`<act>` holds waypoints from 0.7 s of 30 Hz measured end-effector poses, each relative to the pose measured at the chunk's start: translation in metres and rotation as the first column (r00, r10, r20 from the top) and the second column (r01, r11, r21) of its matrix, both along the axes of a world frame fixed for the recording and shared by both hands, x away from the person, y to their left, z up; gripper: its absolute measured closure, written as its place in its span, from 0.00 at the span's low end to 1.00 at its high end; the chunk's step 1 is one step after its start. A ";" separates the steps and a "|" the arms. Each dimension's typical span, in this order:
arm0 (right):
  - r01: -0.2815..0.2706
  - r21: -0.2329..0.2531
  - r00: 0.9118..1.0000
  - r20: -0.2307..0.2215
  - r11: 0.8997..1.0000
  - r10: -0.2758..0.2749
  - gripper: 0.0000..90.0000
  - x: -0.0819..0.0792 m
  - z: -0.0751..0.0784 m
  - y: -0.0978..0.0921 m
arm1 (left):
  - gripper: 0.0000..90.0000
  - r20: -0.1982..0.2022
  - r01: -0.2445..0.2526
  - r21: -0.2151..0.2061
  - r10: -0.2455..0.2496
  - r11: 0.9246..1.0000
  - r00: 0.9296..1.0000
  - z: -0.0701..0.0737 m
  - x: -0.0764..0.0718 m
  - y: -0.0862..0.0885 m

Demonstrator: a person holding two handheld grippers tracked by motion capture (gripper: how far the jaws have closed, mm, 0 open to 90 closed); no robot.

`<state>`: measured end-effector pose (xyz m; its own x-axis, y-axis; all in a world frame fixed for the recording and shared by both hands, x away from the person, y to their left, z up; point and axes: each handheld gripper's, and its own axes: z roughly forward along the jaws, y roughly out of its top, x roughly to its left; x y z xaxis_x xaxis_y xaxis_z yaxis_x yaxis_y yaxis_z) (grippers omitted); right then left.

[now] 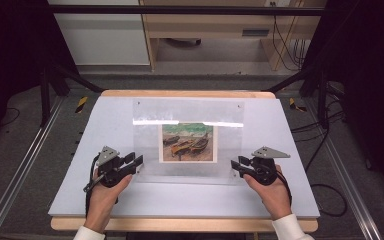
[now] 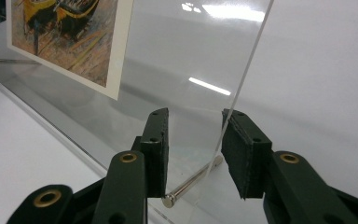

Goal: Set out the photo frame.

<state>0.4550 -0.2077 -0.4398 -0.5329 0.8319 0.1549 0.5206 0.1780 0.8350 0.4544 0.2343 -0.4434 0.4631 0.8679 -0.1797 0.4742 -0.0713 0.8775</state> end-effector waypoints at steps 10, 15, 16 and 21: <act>-0.001 0.002 1.000 -0.003 1.000 0.001 0.72 -0.004 -0.001 -0.001 | 0.71 0.000 -0.010 -0.002 0.010 1.000 1.000 -0.001 -0.005 0.000; -0.004 0.000 1.000 -0.003 1.000 0.004 0.74 -0.006 -0.001 -0.002 | 0.72 0.002 -0.010 0.002 0.010 1.000 1.000 -0.002 -0.008 0.000; -0.002 0.000 1.000 -0.003 1.000 0.002 0.74 -0.006 -0.002 -0.002 | 0.72 0.002 -0.011 0.002 0.011 1.000 1.000 -0.002 -0.009 0.000; 0.000 -0.001 1.000 -0.005 1.000 0.000 0.75 -0.008 -0.002 -0.002 | 0.72 0.000 -0.014 0.004 0.014 1.000 1.000 -0.003 -0.011 -0.001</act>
